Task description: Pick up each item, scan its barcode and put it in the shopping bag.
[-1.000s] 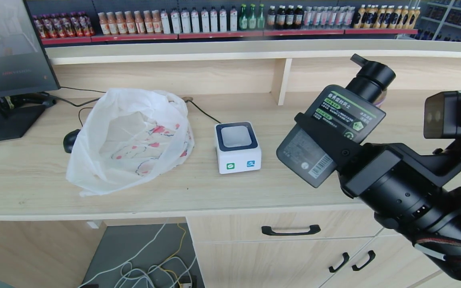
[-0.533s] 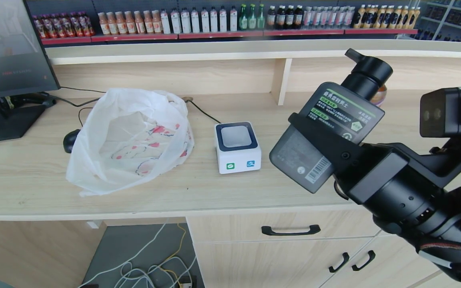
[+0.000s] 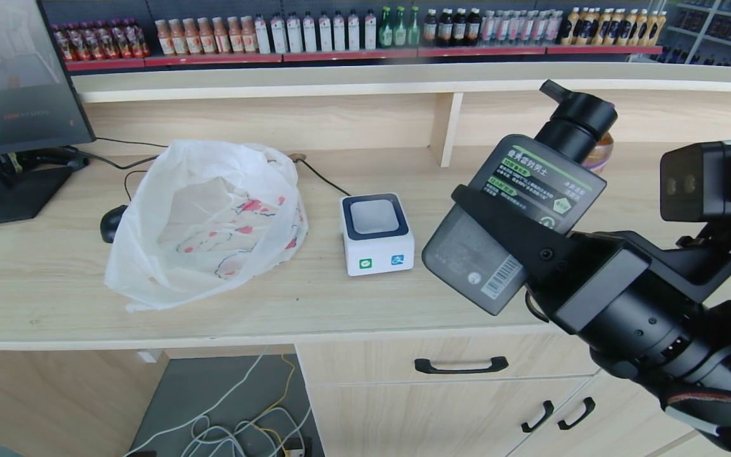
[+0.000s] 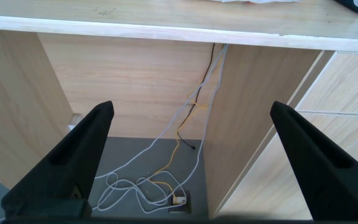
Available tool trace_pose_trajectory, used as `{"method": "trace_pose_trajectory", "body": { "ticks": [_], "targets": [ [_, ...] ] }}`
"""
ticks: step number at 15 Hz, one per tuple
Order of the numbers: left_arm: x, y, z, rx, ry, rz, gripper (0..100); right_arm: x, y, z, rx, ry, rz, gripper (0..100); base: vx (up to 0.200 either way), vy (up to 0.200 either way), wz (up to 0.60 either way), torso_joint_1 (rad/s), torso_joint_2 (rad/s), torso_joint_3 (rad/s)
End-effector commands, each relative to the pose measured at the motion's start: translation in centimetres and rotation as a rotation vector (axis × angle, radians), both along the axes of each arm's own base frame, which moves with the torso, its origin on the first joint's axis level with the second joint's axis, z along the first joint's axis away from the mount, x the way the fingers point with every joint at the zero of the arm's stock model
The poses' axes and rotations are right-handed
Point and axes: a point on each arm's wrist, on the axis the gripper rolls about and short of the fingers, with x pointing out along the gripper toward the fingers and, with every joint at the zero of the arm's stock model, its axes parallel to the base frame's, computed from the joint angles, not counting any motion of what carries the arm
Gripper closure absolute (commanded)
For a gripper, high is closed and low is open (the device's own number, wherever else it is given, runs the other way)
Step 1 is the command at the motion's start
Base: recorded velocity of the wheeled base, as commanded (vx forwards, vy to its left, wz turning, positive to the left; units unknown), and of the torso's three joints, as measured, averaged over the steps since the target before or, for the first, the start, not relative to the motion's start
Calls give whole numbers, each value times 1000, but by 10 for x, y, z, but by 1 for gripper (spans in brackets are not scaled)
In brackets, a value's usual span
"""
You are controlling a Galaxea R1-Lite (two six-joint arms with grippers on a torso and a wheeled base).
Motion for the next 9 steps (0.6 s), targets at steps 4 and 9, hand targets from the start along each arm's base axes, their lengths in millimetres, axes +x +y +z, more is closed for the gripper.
{"method": "trace_pose_trajectory", "body": {
  "ticks": [4, 9],
  "targets": [
    [0, 0, 0, 0, -1, 0, 0, 0, 0, -2, -28, -24, -19, 100, 0, 0, 0, 0, 0, 0],
    [0, 0, 0, 0, 1, 0, 0, 12, -2, -18, -176, -109, -232, 100, 0, 0, 0, 0, 0, 0]
  ]
}}
